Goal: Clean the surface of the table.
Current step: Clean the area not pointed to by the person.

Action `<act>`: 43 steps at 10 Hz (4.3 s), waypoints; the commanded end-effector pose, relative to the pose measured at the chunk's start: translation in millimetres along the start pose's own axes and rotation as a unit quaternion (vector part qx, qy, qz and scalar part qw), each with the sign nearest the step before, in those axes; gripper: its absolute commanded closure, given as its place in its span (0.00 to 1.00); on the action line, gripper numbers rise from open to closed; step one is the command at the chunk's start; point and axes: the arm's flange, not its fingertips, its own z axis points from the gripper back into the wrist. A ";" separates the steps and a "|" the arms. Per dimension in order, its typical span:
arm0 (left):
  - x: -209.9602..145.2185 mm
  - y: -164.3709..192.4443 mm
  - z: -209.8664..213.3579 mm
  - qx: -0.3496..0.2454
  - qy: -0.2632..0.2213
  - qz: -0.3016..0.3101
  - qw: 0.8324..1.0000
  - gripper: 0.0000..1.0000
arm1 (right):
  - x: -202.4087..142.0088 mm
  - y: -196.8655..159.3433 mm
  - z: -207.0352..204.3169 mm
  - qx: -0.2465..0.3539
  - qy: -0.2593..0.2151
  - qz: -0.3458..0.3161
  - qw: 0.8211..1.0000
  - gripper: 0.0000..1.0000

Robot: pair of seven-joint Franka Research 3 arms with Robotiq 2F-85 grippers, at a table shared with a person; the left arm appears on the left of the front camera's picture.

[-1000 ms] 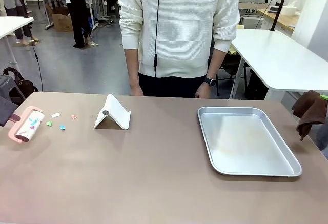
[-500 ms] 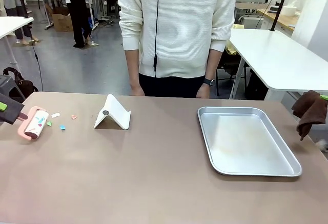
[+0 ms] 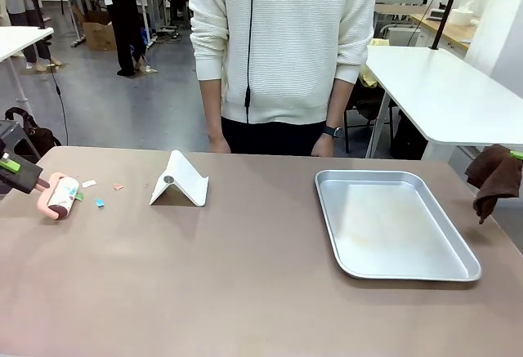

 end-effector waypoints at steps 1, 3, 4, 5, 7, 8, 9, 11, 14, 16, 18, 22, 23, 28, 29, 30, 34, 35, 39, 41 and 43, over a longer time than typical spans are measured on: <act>-6.4 -9.6 -12.2 0.040 -0.003 0.029 0.999 0.78 | -4.4 4.6 1.3 -0.001 0.008 0.003 1.000 0.93; -10.2 -17.3 -15.4 0.040 -0.004 0.027 0.999 0.78 | -4.4 4.6 1.3 -0.001 0.008 0.003 1.000 0.93; -13.8 -25.6 -18.7 0.040 -0.003 0.025 0.999 0.78 | -4.4 4.6 1.3 -0.001 0.008 0.003 1.000 0.93; -17.5 -33.5 -22.1 0.042 -0.009 0.021 0.999 0.78 | -4.4 4.6 1.3 -0.001 0.008 0.003 1.000 0.93; -30.1 -49.3 -28.6 0.041 -0.002 0.003 0.999 0.78 | -4.4 4.6 1.3 -0.001 0.008 0.003 1.000 0.93; -30.7 -56.9 -35.4 0.045 0.000 0.004 0.999 0.78 | -4.4 4.6 1.3 -0.001 0.008 0.003 1.000 0.93; -28.7 -63.1 -40.6 0.044 0.001 0.008 0.999 0.78 | -4.4 4.6 1.3 -0.001 0.008 0.003 1.000 0.93; -35.3 -81.0 -47.3 0.034 0.016 -0.002 0.999 0.78 | -4.4 4.6 1.3 -0.001 0.008 0.003 1.000 0.93; -42.7 -105.5 -53.1 0.024 0.022 -0.013 0.999 0.78 | -4.4 4.6 1.3 -0.001 0.008 0.003 1.000 0.93; -41.1 -116.0 -56.6 0.014 0.026 -0.014 0.999 0.78 | -4.4 4.6 1.3 -0.001 0.008 0.003 1.000 0.93; -40.0 -121.9 -56.6 0.006 0.028 -0.019 0.999 0.78 | -4.4 4.6 1.3 -0.001 0.008 0.003 1.000 0.93; -11.8 -88.5 6.2 -0.114 0.031 0.026 0.993 0.78 | -4.4 4.6 1.3 -0.001 0.008 0.003 1.000 0.93; -5.3 -70.6 19.4 -0.137 0.034 0.033 0.989 0.78 | -4.4 4.6 1.3 -0.001 0.008 0.003 1.000 0.93; 16.6 29.2 31.9 -0.237 0.001 0.071 0.969 0.78 | -4.4 4.6 1.3 -0.001 0.008 0.003 1.000 0.93; 19.0 42.8 30.0 -0.251 -0.012 0.072 0.965 0.78 | -4.4 4.6 1.3 -0.001 0.008 0.003 1.000 0.93; 21.0 50.7 27.7 -0.263 -0.026 0.069 0.962 0.78 | -4.4 4.6 1.3 -0.001 0.008 0.003 1.000 0.93; 11.6 42.2 25.9 -0.222 -0.007 0.085 0.971 0.78 | -4.4 4.6 1.3 -0.001 0.008 0.003 1.000 0.93; 11.6 42.2 25.9 -0.222 -0.007 0.085 0.971 0.78 | -4.4 4.6 1.3 -0.001 0.008 0.003 1.000 0.93; 13.7 62.2 22.0 -0.225 -0.027 0.063 0.972 0.78 | -4.4 4.6 1.3 -0.001 0.008 0.003 1.000 0.93; 12.1 68.4 15.4 -0.203 -0.033 0.039 0.978 0.78 | -4.4 4.6 1.3 -0.001 0.008 0.003 1.000 0.93; 16.7 64.6 6.5 -0.178 -0.028 0.034 0.983 0.78 | -4.4 4.6 1.3 -0.001 0.008 0.003 1.000 0.93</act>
